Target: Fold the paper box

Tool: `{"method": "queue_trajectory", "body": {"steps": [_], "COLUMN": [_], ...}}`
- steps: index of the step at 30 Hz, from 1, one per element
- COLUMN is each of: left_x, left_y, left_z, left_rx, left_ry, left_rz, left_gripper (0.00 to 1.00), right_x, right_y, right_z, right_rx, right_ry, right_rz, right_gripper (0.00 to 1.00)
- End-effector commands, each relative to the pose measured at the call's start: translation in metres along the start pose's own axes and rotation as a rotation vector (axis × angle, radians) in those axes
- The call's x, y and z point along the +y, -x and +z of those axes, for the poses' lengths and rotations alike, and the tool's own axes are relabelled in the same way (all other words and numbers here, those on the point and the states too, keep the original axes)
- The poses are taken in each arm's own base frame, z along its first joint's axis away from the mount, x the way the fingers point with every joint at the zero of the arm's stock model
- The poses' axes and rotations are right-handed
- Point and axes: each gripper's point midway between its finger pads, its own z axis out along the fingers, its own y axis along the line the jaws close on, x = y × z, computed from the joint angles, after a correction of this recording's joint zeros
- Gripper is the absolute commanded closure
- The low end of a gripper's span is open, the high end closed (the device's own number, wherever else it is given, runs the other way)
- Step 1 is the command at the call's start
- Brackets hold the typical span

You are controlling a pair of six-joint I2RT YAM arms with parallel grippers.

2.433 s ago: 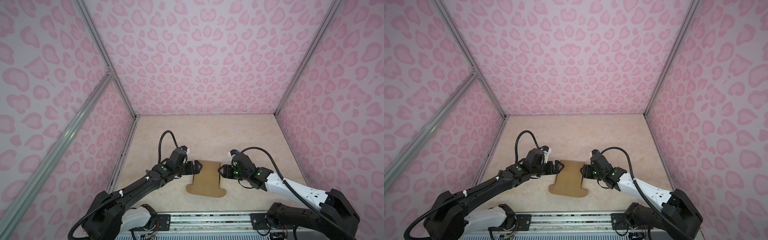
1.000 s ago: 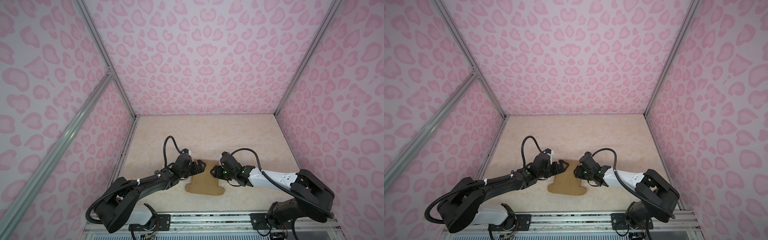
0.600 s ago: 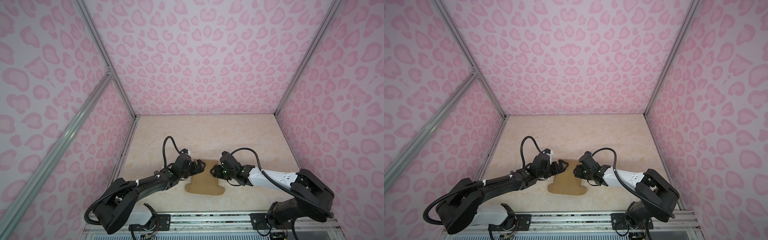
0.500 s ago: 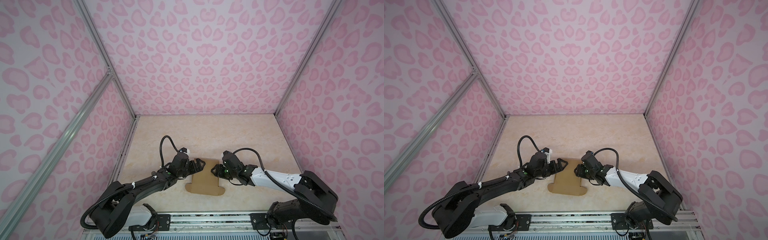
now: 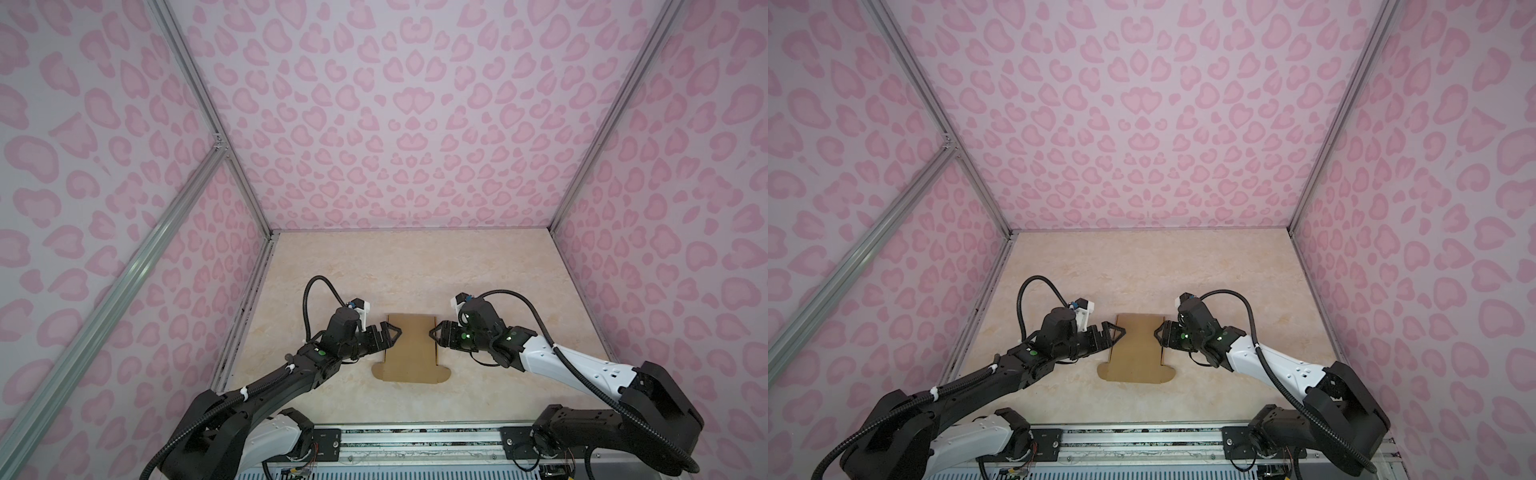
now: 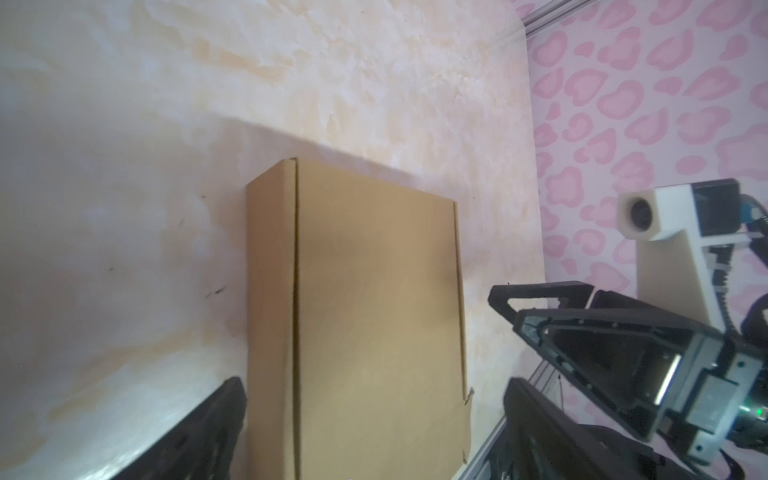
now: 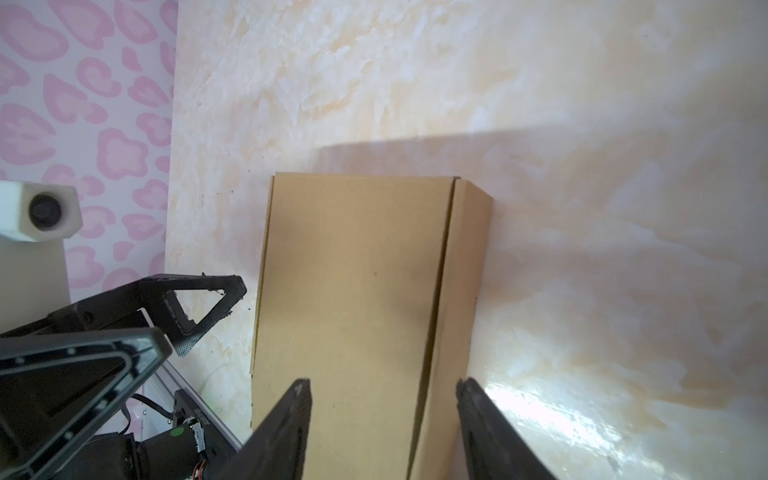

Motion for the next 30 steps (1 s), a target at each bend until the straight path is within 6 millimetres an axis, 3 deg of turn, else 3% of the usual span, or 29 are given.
{"method": "queue_trajectory", "body": {"steps": [1,4,11,17,30], "left_x": [0.028,0.039,0.045,0.048,0.046], "left_y": [-0.007,-0.007,0.004,0.003,0.003], "left_z": [-0.01,-0.016,-0.024,-0.019,-0.01], "left_rx": [0.0,-0.006,-0.034,-0.016,-0.001], "left_ry": [0.127,0.178,0.248,0.261,0.237], "left_rz": [0.051,0.067,0.105,0.091,0.07], "left_gripper": [0.0,0.0,0.0,0.0,0.01], "right_x": [-0.008,-0.015,-0.019,-0.026,-0.021], "right_y": [-0.012,-0.014,-0.005,-0.007,-0.012], "right_z": [0.003,0.004,-0.001,0.002,0.016], "right_rx": [0.048,0.054,0.036,0.041,0.061], "right_ry": [-0.011,-0.037,-0.1,-0.13,-0.108], "right_rz": [-0.011,-0.008,-0.042,-0.041,-0.047], "right_gripper": [0.42,0.47,0.55,0.62,0.73]}}
